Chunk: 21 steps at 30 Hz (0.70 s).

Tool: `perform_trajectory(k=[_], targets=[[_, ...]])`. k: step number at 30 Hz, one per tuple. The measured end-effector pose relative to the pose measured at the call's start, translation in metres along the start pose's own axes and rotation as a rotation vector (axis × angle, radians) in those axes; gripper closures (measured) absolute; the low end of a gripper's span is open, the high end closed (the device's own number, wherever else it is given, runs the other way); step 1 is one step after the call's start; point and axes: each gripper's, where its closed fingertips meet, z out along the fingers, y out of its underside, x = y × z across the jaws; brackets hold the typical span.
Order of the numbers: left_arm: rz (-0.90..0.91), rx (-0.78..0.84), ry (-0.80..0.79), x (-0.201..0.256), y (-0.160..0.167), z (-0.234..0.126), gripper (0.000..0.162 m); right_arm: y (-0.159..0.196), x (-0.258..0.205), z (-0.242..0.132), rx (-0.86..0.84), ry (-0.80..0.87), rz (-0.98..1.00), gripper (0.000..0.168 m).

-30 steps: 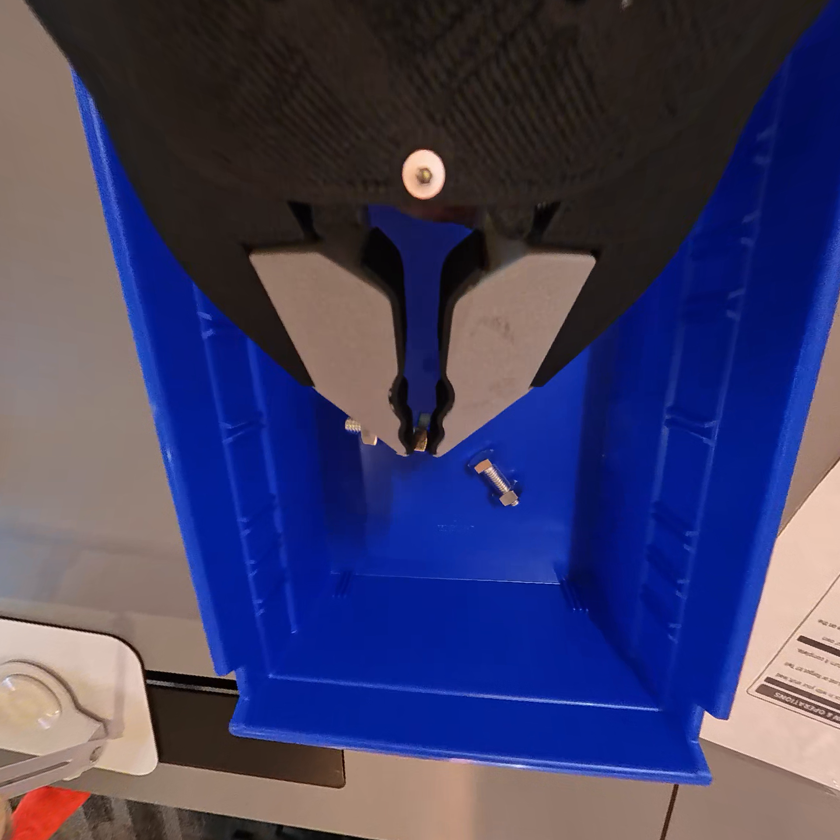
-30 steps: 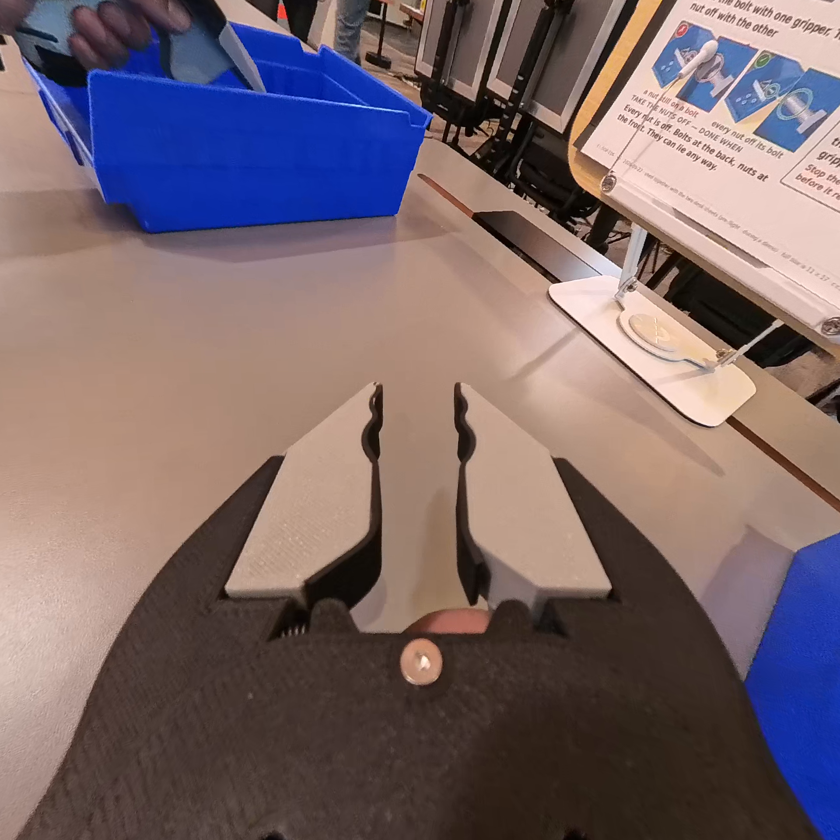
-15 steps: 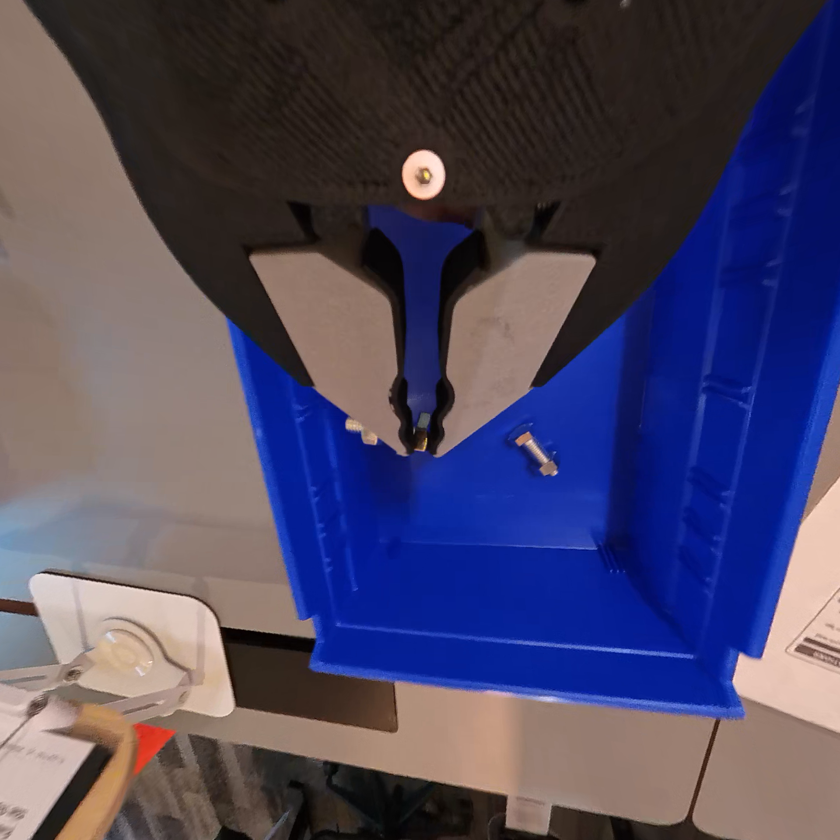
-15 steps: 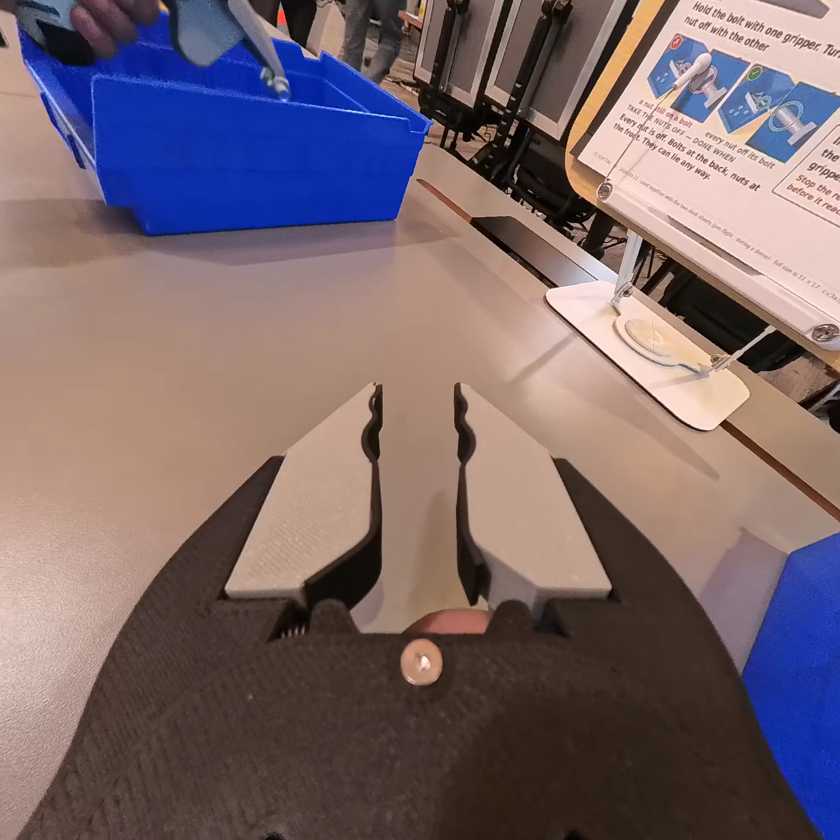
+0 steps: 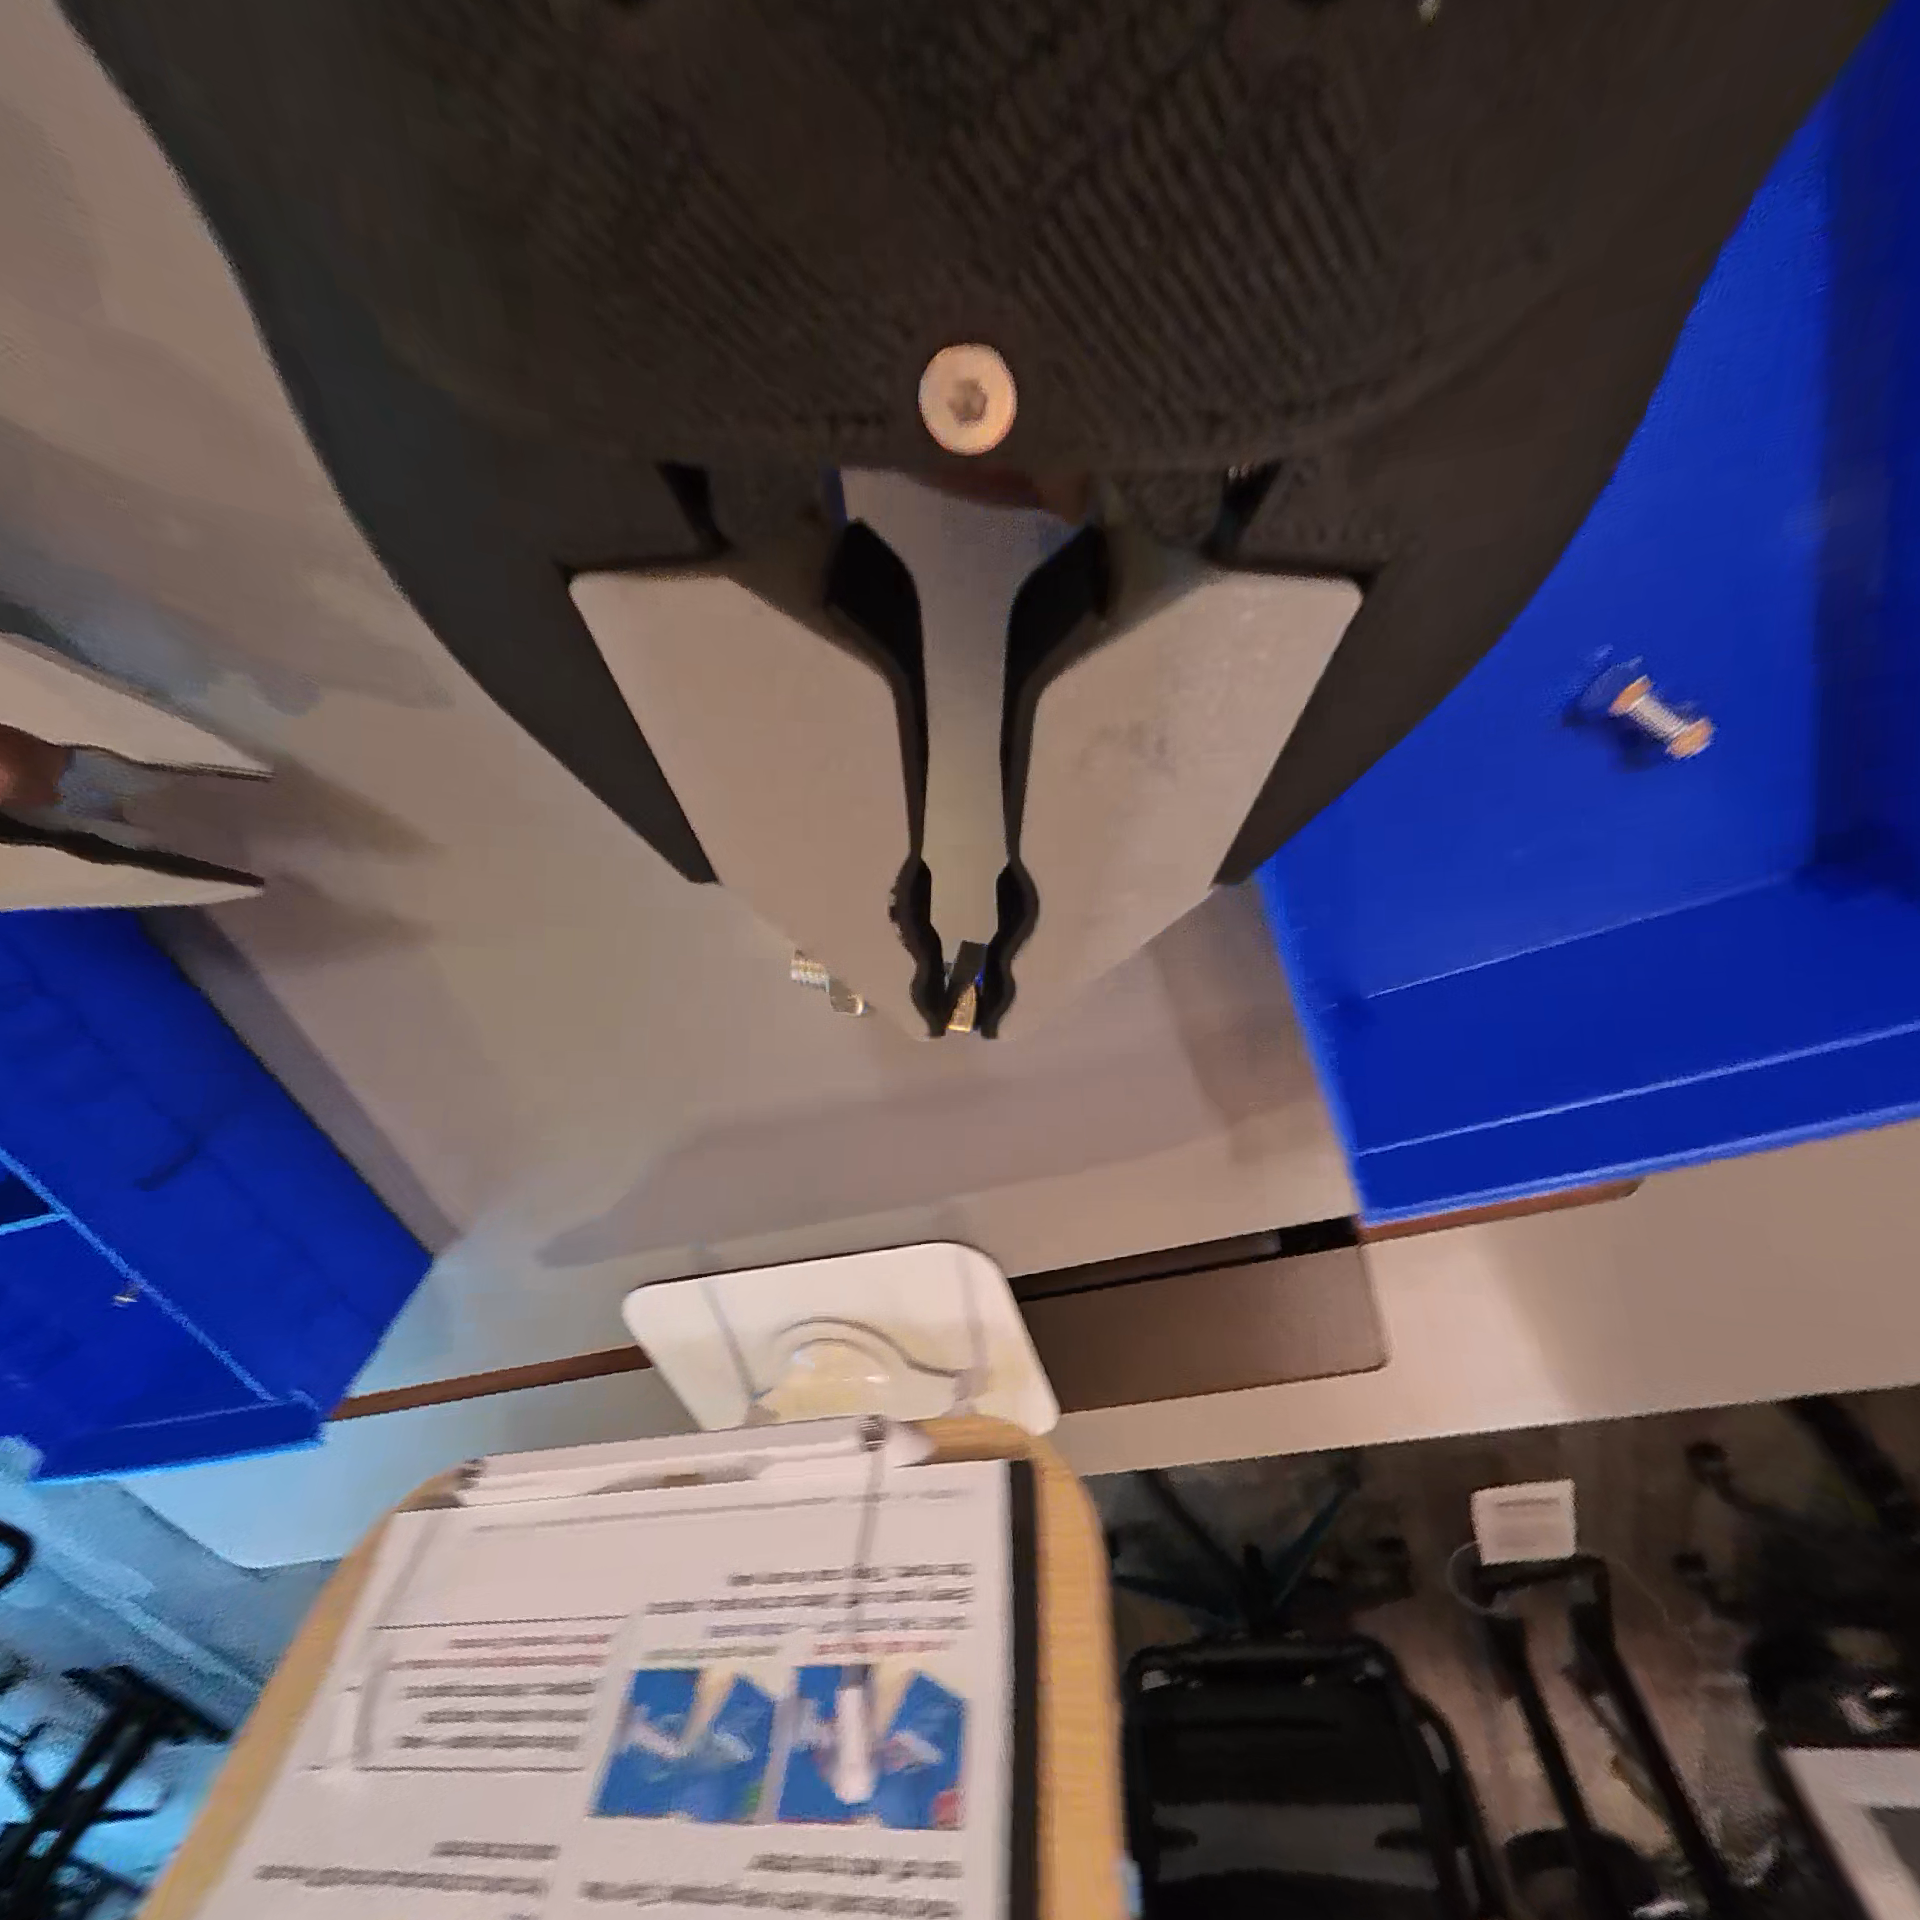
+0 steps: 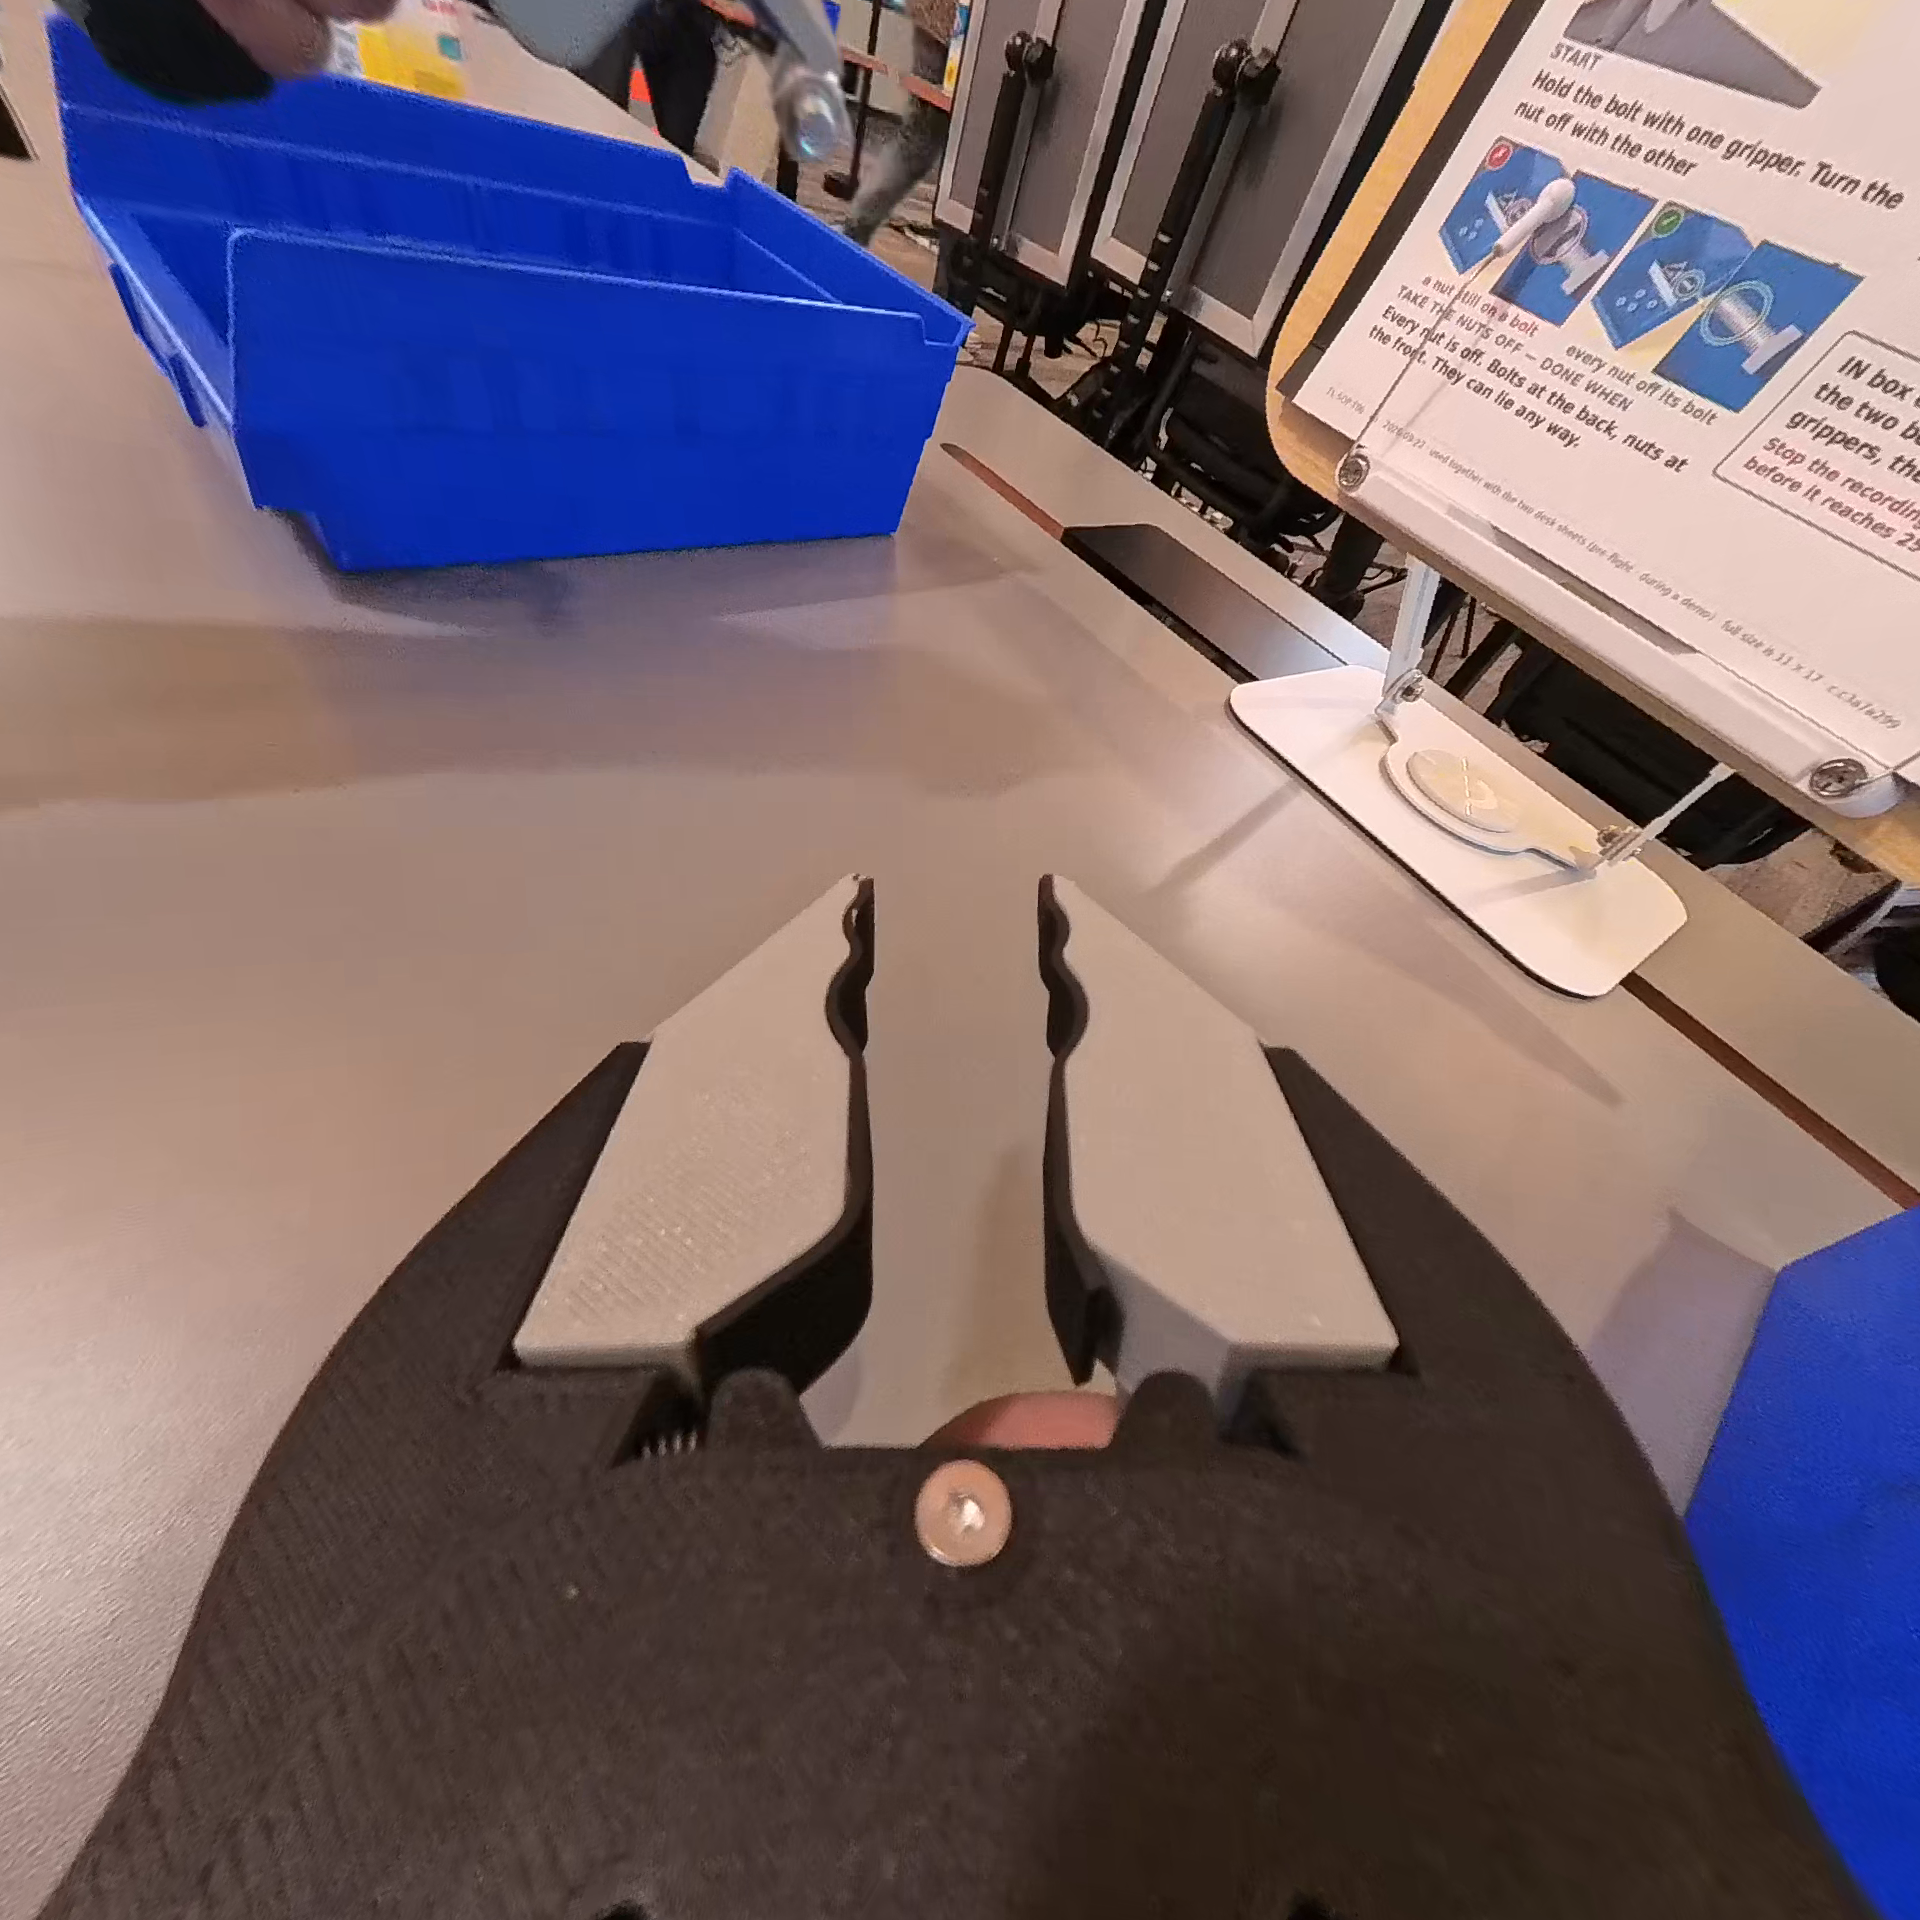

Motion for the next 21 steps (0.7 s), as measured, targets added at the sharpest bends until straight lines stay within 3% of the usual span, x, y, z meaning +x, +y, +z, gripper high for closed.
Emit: perform_trajectory(k=[5,11,21], targets=[[0.055,0.027,0.156,0.079,0.006,0.016,0.158,-0.007,0.000,-0.003,0.031,0.003,-0.006,0.140],[0.013,0.030,0.377,0.169,0.055,0.043,0.158,-0.008,-0.002,-0.004,0.042,0.000,-0.026,0.140],[-0.097,0.049,0.546,0.207,0.082,0.051,0.158,0.006,-0.001,0.006,-0.017,0.048,-0.099,0.141]])
